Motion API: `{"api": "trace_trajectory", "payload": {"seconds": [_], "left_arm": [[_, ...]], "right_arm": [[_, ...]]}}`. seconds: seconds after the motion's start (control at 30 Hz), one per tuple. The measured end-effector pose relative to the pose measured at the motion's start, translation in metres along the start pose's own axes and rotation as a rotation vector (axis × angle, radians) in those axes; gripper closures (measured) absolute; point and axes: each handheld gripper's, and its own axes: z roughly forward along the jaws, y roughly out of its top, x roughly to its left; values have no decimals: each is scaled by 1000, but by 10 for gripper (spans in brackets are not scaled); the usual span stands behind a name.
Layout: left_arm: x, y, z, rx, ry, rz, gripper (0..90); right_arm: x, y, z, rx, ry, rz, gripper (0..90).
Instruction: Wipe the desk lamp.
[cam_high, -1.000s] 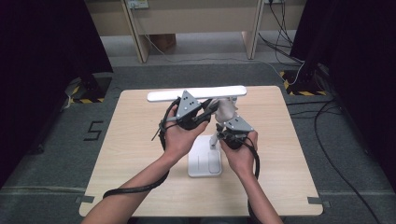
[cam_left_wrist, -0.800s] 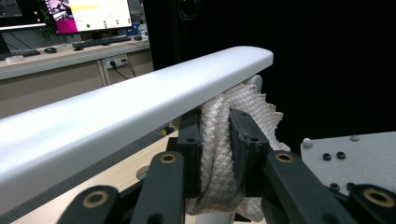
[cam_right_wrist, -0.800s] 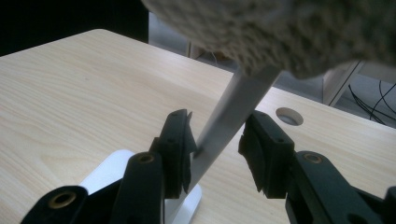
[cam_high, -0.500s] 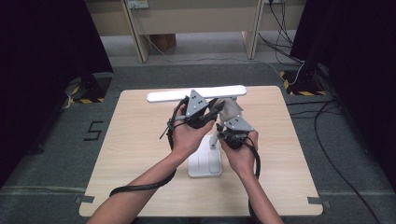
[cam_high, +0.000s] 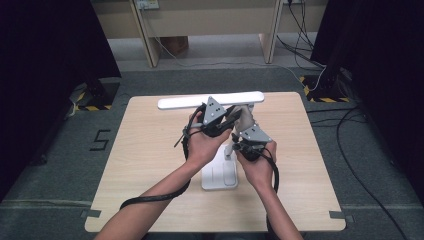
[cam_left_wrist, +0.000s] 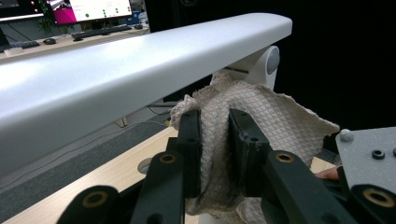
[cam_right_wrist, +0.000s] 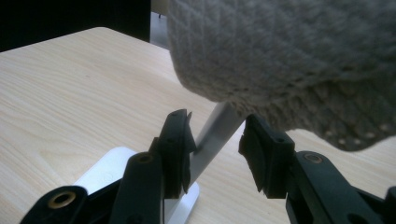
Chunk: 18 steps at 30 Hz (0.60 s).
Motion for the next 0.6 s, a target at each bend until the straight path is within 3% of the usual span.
{"api": "trace_trajectory", "payload": {"seconds": [0.6], "left_arm": [[0, -19, 5, 28, 11, 54, 747]], "right_arm": [[1, -4, 0, -5, 2, 16, 603]]}}
